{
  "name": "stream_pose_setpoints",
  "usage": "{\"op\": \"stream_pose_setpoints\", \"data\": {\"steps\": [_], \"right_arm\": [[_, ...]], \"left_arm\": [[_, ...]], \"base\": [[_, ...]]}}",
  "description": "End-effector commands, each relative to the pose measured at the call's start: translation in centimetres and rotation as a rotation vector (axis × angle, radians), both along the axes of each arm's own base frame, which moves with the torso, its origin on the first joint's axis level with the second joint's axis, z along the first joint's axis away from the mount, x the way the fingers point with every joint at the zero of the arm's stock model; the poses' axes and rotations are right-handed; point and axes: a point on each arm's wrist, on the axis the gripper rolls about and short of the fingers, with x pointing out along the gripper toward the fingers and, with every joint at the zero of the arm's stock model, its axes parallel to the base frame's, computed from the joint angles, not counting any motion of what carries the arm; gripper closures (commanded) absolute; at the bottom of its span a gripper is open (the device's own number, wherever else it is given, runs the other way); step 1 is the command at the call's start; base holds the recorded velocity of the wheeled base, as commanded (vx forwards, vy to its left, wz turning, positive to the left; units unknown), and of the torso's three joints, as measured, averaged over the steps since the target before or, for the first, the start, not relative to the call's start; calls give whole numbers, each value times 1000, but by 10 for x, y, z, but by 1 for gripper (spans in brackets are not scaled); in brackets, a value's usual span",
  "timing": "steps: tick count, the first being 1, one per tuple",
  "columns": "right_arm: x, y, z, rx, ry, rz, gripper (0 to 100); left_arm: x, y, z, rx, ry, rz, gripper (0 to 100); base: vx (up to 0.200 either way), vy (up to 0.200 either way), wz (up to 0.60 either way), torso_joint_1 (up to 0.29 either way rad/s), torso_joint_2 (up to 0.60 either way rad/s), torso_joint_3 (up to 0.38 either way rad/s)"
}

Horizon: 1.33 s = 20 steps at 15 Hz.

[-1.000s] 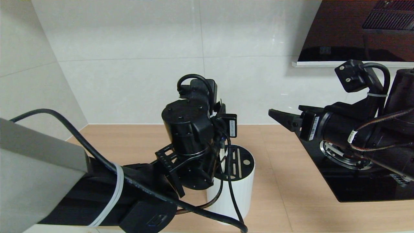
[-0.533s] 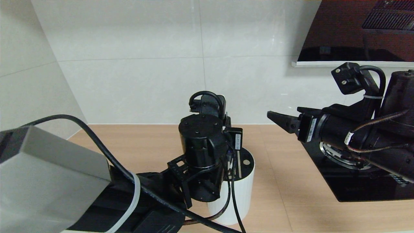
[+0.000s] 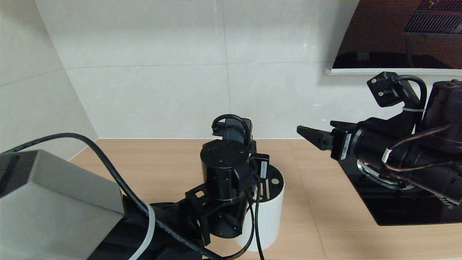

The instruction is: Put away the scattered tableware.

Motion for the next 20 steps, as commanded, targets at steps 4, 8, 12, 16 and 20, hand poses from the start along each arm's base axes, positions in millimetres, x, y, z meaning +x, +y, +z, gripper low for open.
{"op": "stream_pose_setpoints", "data": {"steps": [4,8,12,16,20], "right_arm": [[1,1,-2,-5,7,0,0],[2,2,-3,-10,9,2,0],[2,2,-4,-11,10,2,0],[1,2,-5,-14,12,3,0],[1,2,-5,-15,13,3,0]], "left_arm": [[3,-8,-26,19,54,-7,100],[5,-11,-35,25,69,-7,100],[4,-12,-37,32,74,-9,0],[3,-12,-37,33,75,-12,0],[1,-12,-34,24,69,-15,0]], "base": [[0,0,0,0,0,0],[0,0,0,0,0,0],[0,0,0,0,0,0],[0,0,0,0,0,0],[0,0,0,0,0,0]]}}
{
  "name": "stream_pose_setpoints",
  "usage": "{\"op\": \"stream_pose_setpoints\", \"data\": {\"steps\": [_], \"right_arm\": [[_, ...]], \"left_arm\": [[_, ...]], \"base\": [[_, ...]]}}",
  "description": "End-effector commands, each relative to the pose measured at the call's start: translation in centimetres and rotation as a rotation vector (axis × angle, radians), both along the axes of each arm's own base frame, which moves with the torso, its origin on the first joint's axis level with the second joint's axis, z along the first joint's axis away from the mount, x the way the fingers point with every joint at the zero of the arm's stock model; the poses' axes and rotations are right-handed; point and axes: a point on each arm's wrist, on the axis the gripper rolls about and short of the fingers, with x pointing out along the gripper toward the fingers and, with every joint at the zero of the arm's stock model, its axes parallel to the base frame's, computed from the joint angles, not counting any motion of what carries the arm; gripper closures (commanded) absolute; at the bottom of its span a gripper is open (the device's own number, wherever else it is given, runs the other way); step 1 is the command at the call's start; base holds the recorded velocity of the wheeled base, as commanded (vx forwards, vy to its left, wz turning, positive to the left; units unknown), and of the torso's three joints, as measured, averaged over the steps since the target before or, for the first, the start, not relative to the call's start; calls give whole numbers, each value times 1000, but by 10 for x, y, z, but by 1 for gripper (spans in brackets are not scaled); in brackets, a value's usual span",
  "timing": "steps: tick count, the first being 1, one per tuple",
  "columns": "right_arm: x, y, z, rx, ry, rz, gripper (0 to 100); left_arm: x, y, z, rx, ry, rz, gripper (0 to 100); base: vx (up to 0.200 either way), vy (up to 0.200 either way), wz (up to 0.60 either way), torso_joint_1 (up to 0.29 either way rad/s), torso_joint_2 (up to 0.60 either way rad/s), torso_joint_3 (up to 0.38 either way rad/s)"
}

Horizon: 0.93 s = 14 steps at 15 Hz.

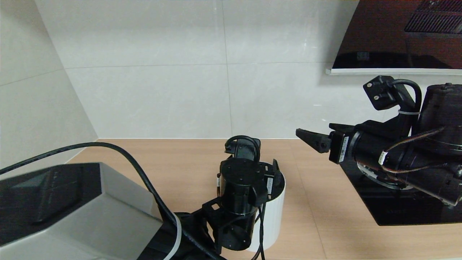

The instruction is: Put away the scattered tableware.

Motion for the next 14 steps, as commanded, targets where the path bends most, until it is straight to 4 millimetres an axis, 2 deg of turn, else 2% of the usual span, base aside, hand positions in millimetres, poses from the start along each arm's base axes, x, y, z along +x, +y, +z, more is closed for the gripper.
{"op": "stream_pose_setpoints", "data": {"steps": [1,2,4,6,8,9,10,12,13,14], "right_arm": [[0,0,0,0,0,0,0],[-1,0,1,4,-6,0,0],[-6,-5,9,20,-27,-1,0],[-11,-14,21,46,-64,-21,0],[-19,-29,23,53,-77,-72,0],[-24,-34,22,53,-81,-79,0],[-37,-50,22,60,-94,-115,0],[-57,-72,16,63,-108,-159,0],[-78,-100,8,66,-131,-243,0],[-92,-117,2,69,-149,-295,0]], "left_arm": [[-3,4,16,-37,-29,1,0],[-7,15,42,-89,-69,12,0],[-15,51,87,-160,-140,52,0],[-24,106,130,-167,-218,105,0],[-50,153,156,-195,-270,88,0],[-58,163,159,-194,-275,82,0],[-82,182,160,-190,-276,50,0],[-104,202,156,-178,-263,55,0],[-126,222,151,-173,-263,78,0],[-141,238,146,-168,-267,118,0]], "base": [[0,0,0,0,0,0],[0,0,0,0,0,0],[0,0,0,0,0,0],[0,0,0,0,0,0],[0,0,0,0,0,0],[0,0,0,0,0,0],[0,0,0,0,0,0],[0,0,0,0,0,0],[0,0,0,0,0,0],[0,0,0,0,0,0]]}}
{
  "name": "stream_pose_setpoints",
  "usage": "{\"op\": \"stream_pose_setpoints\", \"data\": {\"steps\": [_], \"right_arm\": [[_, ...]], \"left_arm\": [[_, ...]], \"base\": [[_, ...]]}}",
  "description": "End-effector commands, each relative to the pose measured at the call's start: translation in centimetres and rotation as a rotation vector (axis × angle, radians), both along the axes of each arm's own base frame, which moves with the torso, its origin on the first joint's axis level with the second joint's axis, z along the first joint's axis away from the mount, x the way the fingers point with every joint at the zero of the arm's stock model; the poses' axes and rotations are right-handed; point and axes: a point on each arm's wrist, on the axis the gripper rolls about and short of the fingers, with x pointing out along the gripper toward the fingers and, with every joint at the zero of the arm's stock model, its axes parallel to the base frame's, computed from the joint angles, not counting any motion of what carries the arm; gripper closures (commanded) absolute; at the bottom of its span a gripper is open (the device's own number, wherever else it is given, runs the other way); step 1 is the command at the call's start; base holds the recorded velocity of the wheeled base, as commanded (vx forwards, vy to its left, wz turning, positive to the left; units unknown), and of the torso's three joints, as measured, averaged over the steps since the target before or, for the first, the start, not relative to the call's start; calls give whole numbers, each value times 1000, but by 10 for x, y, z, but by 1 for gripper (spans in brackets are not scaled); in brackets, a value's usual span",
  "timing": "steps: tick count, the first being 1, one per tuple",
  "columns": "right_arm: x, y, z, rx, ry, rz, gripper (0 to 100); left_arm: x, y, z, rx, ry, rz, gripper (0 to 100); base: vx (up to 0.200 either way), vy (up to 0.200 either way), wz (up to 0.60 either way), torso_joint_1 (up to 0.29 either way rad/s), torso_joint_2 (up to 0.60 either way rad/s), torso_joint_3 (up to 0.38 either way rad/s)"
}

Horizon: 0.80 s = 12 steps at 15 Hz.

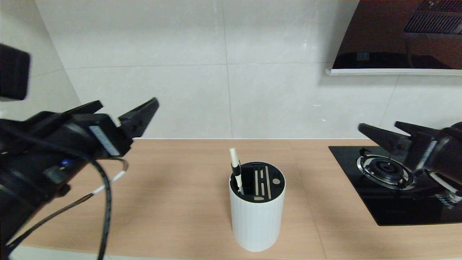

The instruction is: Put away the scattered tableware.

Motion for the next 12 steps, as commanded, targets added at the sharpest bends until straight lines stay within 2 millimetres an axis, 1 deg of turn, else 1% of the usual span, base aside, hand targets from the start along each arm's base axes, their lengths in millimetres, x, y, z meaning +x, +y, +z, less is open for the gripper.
{"op": "stream_pose_setpoints", "data": {"steps": [1,3,5,6,7,8,10,12], "right_arm": [[-54,-51,-11,28,-93,-140,0],[-84,-66,-19,28,-140,-192,0],[-134,-74,-29,25,-190,-221,0],[-160,-76,-40,13,-186,-213,0],[-174,-77,-48,-9,-180,-200,0],[-191,-78,-60,-40,-166,-176,0],[-205,-78,-74,-53,-165,-197,0],[-213,-76,-90,-90,-200,-252,0]], "left_arm": [[-64,61,-9,-30,-50,95,0],[-98,84,-20,-32,-61,145,0],[-142,107,-41,-18,-48,210,0],[-163,114,-54,-11,-43,233,0],[-174,117,-61,-7,-45,248,0],[-188,118,-71,-2,-57,255,0],[-204,118,-83,0,-82,281,0],[-203,116,-87,-8,-66,369,0]], "base": [[0,0,0,0,0,0],[0,0,0,0,0,0],[0,0,0,0,0,0],[0,0,0,0,0,0],[0,0,0,0,0,0],[0,0,0,0,0,0],[0,0,0,0,0,0],[0,0,0,0,0,0]]}}
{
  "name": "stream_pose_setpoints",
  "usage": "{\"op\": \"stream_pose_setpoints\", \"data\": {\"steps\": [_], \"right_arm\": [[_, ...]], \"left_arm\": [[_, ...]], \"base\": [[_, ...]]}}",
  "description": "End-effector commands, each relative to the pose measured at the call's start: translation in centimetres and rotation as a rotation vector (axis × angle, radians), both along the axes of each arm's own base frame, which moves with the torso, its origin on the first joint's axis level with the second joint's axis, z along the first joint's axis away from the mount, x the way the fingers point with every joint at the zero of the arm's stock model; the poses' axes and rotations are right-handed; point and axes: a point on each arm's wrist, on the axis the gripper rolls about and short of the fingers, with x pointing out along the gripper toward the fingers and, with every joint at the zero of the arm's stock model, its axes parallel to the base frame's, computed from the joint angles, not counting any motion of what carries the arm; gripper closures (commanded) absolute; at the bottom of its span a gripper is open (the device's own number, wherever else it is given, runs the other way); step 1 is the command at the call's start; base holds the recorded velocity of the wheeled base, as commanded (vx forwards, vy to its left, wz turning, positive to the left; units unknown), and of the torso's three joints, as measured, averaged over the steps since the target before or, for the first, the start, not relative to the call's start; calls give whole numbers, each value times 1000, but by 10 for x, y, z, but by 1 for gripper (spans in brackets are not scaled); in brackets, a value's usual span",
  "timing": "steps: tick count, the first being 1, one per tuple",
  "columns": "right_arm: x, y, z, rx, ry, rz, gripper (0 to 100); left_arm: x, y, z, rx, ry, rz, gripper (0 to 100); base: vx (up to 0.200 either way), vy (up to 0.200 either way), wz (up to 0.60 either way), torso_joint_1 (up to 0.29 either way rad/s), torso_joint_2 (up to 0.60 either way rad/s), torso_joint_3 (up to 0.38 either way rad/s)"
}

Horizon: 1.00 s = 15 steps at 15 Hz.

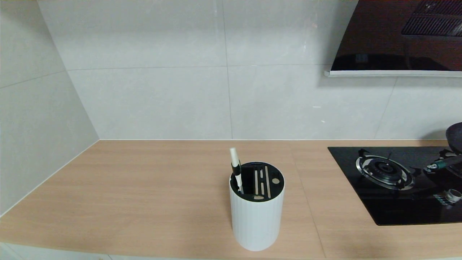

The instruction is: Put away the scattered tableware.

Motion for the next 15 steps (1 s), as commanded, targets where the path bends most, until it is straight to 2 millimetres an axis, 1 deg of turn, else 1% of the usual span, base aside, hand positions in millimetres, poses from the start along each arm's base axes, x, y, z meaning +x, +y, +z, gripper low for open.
{"op": "stream_pose_setpoints", "data": {"steps": [1,2,3,4,6,8,9,11,12,15], "right_arm": [[-25,2,-27,-50,-123,-56,0],[-20,2,-34,-96,-100,-76,0],[-19,2,-36,-106,-99,-98,0],[-15,1,-42,-106,-83,-137,0],[-9,0,-54,-114,-44,-149,0],[4,0,-83,-118,9,-163,0],[5,0,-84,-124,-5,-183,0],[5,-1,-87,-119,33,-196,0],[5,-1,-87,-125,32,-188,0],[5,0,-91,-128,68,-174,0]], "left_arm": [[-15,-1,-10,-16,-61,89,0],[-15,-3,-11,-15,-58,130,0],[-19,-6,-13,-14,-77,175,0],[-25,-9,-26,9,-106,179,0],[-18,-9,-37,12,-68,180,0],[-5,-11,-59,27,16,106,0],[0,-11,-69,33,39,69,0],[7,-13,-82,47,64,5,0],[14,-14,-99,72,92,-35,0],[14,-15,-104,67,129,-81,0]], "base": [[0,0,0,0,0,0],[0,0,0,0,0,0],[0,0,0,0,0,0],[0,0,0,0,0,0],[0,0,0,0,0,0],[0,0,0,0,0,0],[0,0,0,0,0,0],[0,0,0,0,0,0],[0,0,0,0,0,0],[0,0,0,0,0,0]]}}
